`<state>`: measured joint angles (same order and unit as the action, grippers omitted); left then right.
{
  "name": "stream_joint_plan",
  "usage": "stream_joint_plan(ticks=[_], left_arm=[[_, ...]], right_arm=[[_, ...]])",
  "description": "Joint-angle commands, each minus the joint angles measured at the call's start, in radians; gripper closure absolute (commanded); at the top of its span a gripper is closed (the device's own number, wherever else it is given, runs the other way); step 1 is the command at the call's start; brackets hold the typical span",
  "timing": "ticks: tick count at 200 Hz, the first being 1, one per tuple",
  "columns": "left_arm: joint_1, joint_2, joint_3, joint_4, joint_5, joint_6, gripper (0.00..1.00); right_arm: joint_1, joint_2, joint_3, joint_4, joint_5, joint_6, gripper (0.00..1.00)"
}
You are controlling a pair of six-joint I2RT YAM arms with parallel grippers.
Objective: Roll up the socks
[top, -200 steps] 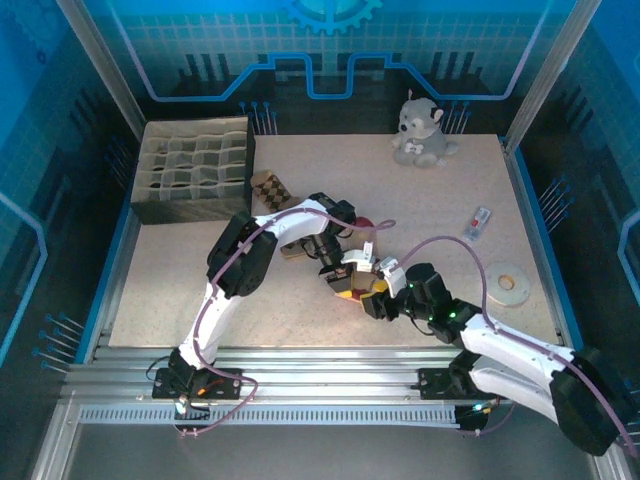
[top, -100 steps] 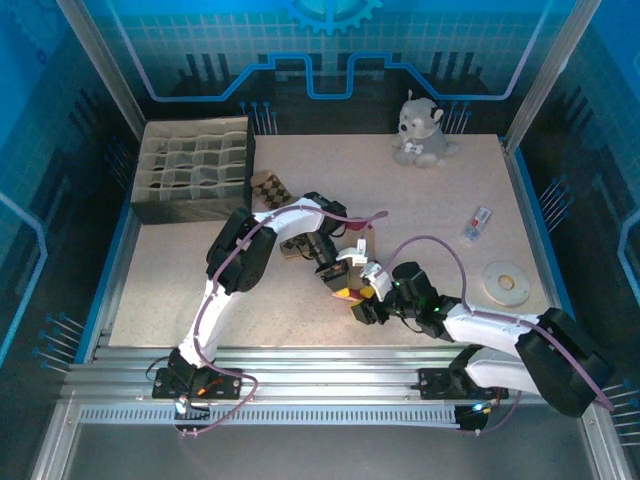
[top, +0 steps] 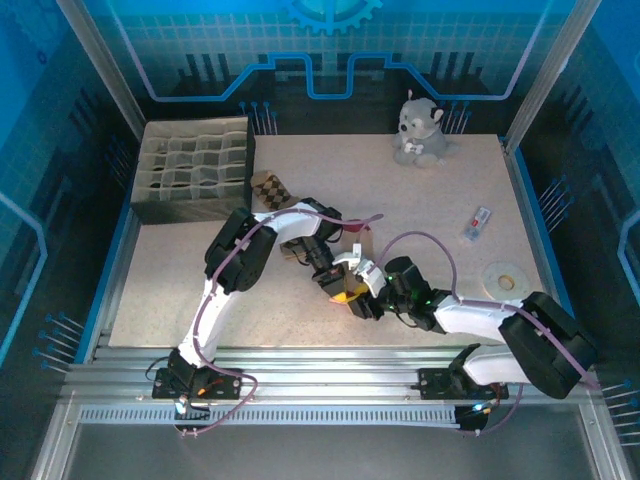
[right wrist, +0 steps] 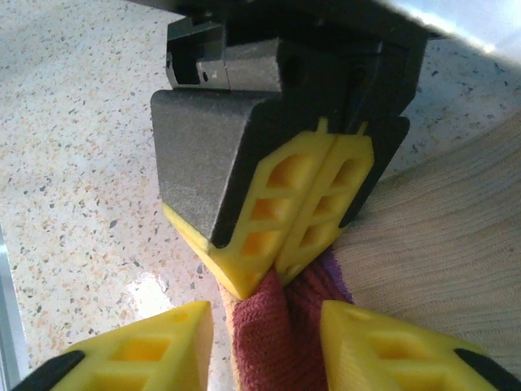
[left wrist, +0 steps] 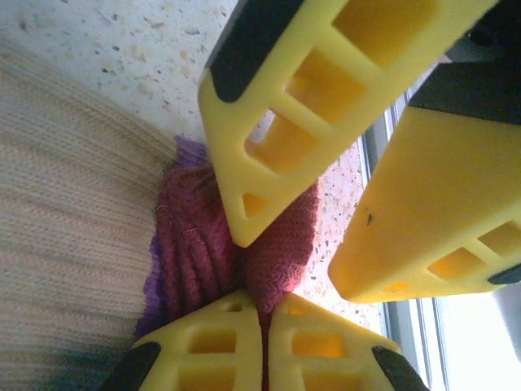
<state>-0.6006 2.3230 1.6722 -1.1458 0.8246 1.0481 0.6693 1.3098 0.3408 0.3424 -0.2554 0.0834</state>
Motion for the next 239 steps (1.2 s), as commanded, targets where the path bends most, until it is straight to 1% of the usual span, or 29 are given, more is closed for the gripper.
stream_joint_plan(ticks=[1, 23, 51, 76, 96, 104, 107, 124, 134, 143, 159, 172, 198, 239], left_arm=[[0.018, -0.043, -0.014, 0.017, 0.033, 0.001, 1.0], [0.027, -0.044, -0.014, 0.011, 0.042, 0.006, 1.0], [0.037, -0.049, -0.012, 0.006, 0.05, 0.01, 1.0], [0.046, -0.056, -0.011, 0.009, 0.063, 0.012, 1.0], [0.051, -0.065, -0.015, 0.017, 0.074, 0.012, 1.0], [0.055, -0.069, -0.021, 0.025, 0.076, 0.01, 1.0], [0.055, -0.071, -0.023, 0.027, 0.077, 0.008, 1.0], [0.056, -0.087, -0.054, 0.068, 0.074, -0.01, 1.0], [0.057, -0.111, -0.095, 0.129, 0.068, -0.035, 1.0], [0.058, -0.144, -0.15, 0.208, 0.06, -0.077, 0.92], [0.059, -0.215, -0.266, 0.391, 0.049, -0.146, 0.81], [0.063, -0.267, -0.346, 0.512, 0.035, -0.197, 0.76], [0.074, -0.346, -0.458, 0.688, 0.01, -0.268, 0.72], [0.088, -0.461, -0.594, 0.873, -0.026, -0.311, 0.67]], right_arm=[[0.018, 0.024, 0.029, 0.018, -0.042, -0.011, 0.56], [0.019, 0.048, 0.042, 0.015, -0.054, -0.014, 0.55], [0.018, 0.073, 0.055, 0.014, -0.063, -0.016, 0.55], [0.019, 0.096, 0.07, 0.005, -0.064, -0.016, 0.59], [0.019, 0.125, 0.093, -0.01, -0.059, -0.013, 0.72], [0.018, 0.137, 0.103, -0.018, -0.056, -0.012, 0.8], [0.019, 0.142, 0.108, -0.022, -0.05, -0.009, 0.84], [0.01, 0.158, 0.13, -0.055, -0.012, 0.023, 0.99], [-0.003, 0.165, 0.145, -0.066, -0.007, 0.049, 1.0], [-0.019, 0.171, 0.161, -0.111, -0.015, 0.073, 1.0], [-0.046, 0.189, 0.19, -0.158, -0.037, 0.121, 1.0], [-0.072, 0.216, 0.217, -0.198, -0.068, 0.172, 1.0], [-0.103, 0.278, 0.248, -0.26, -0.102, 0.242, 1.0], [-0.119, 0.299, 0.25, -0.319, -0.05, 0.304, 1.0]])
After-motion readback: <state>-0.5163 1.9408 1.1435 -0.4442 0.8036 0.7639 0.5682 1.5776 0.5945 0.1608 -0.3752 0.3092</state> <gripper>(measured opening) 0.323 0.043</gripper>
